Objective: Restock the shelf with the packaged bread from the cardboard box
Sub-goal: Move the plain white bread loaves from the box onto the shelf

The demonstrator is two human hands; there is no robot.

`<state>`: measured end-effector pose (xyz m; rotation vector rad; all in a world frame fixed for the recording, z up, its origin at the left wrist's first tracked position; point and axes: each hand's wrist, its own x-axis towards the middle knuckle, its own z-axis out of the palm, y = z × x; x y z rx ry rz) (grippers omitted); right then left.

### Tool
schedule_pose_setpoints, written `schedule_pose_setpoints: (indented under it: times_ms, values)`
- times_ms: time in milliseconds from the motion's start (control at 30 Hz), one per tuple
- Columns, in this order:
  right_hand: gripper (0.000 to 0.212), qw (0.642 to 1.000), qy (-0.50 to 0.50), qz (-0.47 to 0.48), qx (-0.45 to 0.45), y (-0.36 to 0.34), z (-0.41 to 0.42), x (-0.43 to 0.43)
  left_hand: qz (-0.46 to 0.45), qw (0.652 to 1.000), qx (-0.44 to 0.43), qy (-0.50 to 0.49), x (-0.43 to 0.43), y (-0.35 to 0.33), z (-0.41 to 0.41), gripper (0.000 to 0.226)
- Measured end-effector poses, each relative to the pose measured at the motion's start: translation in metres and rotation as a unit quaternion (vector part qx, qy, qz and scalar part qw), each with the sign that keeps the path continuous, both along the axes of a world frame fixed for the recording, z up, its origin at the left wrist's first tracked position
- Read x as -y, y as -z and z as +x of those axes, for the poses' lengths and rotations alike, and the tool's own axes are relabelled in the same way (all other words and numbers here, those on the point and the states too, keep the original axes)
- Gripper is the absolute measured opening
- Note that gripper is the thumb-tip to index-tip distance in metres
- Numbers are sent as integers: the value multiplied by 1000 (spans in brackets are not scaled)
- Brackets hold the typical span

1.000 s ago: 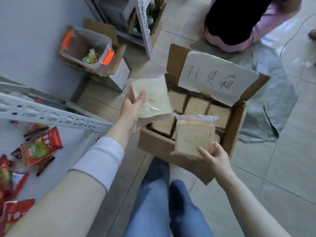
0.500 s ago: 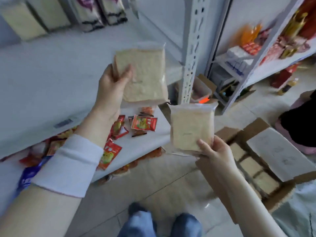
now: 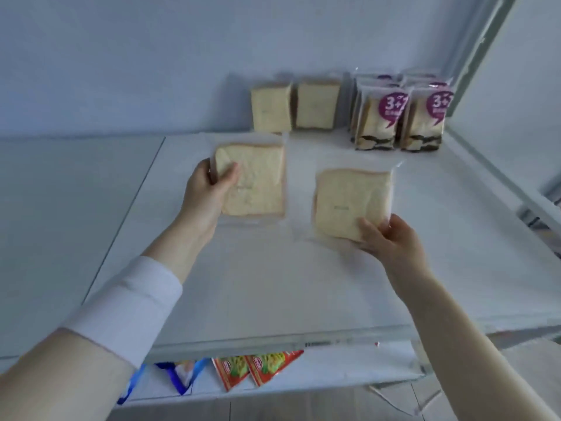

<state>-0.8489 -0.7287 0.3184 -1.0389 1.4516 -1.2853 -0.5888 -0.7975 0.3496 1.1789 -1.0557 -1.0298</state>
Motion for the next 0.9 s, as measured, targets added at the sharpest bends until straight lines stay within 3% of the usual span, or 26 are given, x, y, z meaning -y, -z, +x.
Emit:
schedule_pose_setpoints:
  times_ms: [100, 267, 367, 433, 567, 733, 900]
  values:
    - [32, 999, 2, -3, -34, -6, 9, 71, 2, 1000, -6, -19, 56, 9, -11, 14]
    - [12, 998, 34, -21, -56, 1, 17, 182, -1, 998, 5, -69, 151, 19, -26, 23]
    - [31, 986, 74, -32, -144, 9, 26, 231, -12, 995, 15, -96, 198, 29, -27, 19]
    - [16, 977, 100, -44, -184, 14, 30, 255, -27, 993, 21, -110, 223, 33, -27, 16]
    - [43, 968, 164, -54, -185, 18, 37, 282, -48, 993, 21, -110, 250, 39, -31, 17]
    - [50, 955, 196, -30, -220, 19, 41, 302, -67, 990, 14, -121, 260, 48, -38, 34]
    - [65, 957, 179, -40, -223, 16, 47, 293, -71, 981, 75, -163, 252, 40, -49, 47]
